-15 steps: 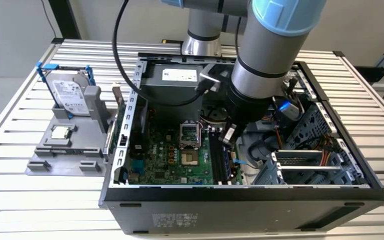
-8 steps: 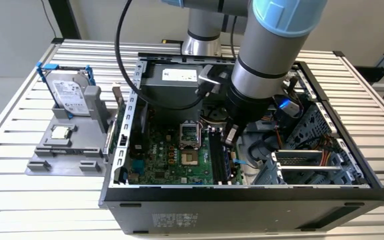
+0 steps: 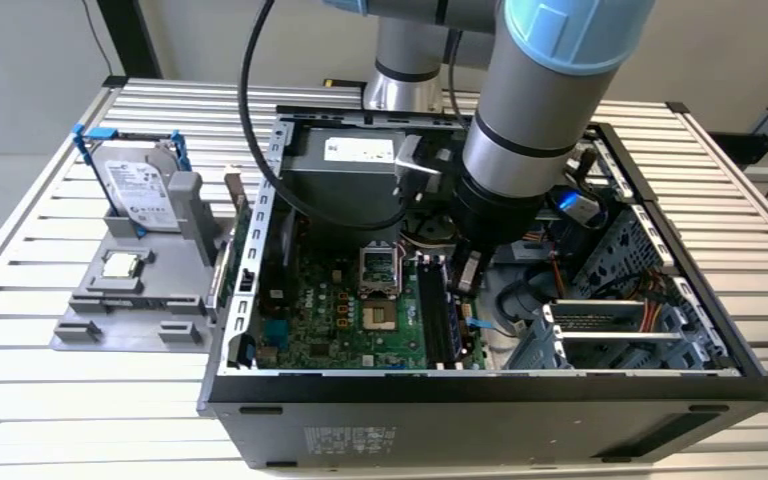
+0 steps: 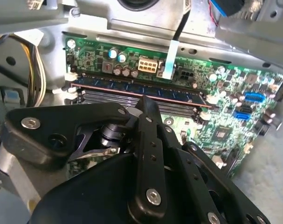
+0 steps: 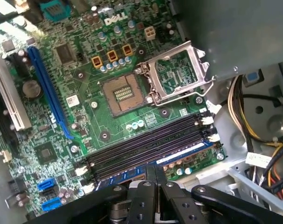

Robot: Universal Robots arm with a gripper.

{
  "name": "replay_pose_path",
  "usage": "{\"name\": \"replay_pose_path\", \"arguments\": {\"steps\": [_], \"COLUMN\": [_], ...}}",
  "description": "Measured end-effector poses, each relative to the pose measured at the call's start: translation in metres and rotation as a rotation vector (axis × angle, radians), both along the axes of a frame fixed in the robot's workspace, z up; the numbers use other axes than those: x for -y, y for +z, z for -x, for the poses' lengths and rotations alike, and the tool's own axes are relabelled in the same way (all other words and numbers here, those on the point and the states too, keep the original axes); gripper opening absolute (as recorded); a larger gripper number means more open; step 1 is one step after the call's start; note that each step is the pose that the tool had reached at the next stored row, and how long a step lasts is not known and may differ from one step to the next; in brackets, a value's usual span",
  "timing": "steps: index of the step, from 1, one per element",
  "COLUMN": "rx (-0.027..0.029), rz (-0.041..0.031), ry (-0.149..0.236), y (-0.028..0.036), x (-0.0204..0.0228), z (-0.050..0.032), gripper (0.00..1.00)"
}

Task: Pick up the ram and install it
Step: 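Press down the ram until it locks into place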

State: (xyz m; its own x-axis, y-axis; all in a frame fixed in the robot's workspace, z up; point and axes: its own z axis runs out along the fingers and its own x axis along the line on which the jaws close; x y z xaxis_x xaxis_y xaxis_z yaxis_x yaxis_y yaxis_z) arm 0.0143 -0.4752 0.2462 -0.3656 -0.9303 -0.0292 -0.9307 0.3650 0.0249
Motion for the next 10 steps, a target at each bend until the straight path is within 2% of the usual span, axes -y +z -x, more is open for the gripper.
{"name": "replay_pose_path", "arguments": {"steps": [10], "rx": [0.0007], "rz": [-0.0016], "ry": [0.165], "y": [-0.0002], "x": [0.0000], "z": [0.0001], "gripper": [0.00]}}
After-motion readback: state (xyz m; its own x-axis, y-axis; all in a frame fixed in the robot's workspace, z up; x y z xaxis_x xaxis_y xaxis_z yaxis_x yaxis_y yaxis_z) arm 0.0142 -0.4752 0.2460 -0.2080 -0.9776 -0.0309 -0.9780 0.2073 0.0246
